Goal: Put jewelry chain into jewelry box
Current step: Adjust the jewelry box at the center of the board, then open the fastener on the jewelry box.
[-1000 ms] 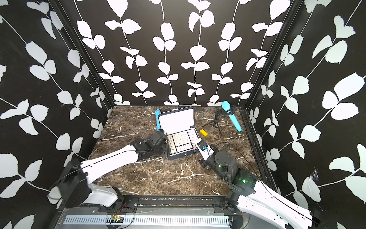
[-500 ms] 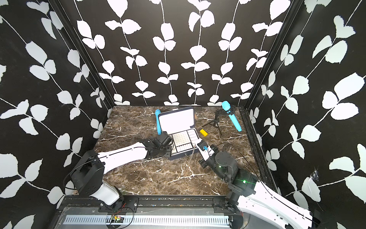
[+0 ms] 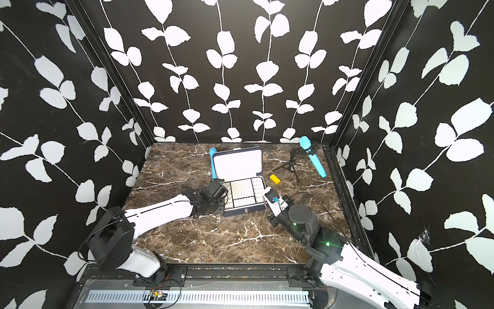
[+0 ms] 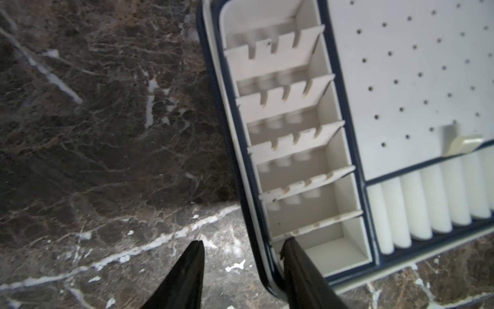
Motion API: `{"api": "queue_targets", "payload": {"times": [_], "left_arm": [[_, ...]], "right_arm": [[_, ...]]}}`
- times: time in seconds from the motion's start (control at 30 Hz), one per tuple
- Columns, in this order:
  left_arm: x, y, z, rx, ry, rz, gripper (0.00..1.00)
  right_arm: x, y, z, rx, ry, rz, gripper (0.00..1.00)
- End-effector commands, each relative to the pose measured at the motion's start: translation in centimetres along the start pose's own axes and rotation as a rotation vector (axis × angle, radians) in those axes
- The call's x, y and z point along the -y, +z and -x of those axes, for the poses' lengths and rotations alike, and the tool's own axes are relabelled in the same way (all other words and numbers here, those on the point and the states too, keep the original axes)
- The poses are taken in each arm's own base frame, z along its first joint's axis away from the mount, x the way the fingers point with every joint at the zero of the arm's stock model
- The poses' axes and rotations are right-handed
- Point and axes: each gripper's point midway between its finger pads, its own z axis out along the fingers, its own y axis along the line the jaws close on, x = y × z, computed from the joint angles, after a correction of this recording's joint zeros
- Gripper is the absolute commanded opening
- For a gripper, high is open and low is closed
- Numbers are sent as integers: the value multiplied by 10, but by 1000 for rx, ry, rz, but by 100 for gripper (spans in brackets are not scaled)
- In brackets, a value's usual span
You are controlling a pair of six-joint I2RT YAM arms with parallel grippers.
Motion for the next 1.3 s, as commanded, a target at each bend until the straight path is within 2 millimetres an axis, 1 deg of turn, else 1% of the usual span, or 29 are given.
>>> {"api": "queue_targets", "payload": {"times": [0.0, 0.07, 0.5, 0.6, 0.67, 0.73, 0.83, 0.93, 1.03, 1.1, 1.17, 1.2, 1.27], "left_arm": [[-42, -6, -28, -75, -4, 119, 50], [-47, -7, -30, -74, -15, 121, 49], [-64, -22, -36, -71, -3, 153, 49], [-60, -26, -38, -75, -9, 122, 49], [-52, -34, -33, -63, -6, 76, 52], [-44, -49, -23, -27, 3, 24, 56], [-30, -85, 3, 78, 20, -69, 62], [-14, -126, 37, 239, 17, -181, 63], [-1, -157, 75, 404, -42, -256, 63], [12, -166, 100, 486, -111, -313, 64], [29, -167, 123, 533, -190, -379, 65], [38, -165, 135, 544, -228, -411, 65], [52, -154, 152, 529, -315, -461, 65]], "right_arm": [[5, -3, 15, 54, 16, -24, 0], [6, -3, 15, 55, 16, -25, 0], [8, -4, 22, 65, 4, -32, 0], [7, -2, 24, 67, 3, -28, 0], [6, -2, 27, 74, 4, -20, 0], [5, -2, 34, 86, 2, -10, 0], [5, -4, 45, 106, -7, 2, 0], [8, -6, 55, 124, -21, -2, 0], [7, -4, 63, 138, -21, 0, 0], [4, 0, 68, 146, -21, 16, 0], [0, 6, 74, 159, -16, 33, 0], [-3, 9, 77, 163, -15, 42, 0], [-7, 16, 81, 168, -14, 57, 0]]}}
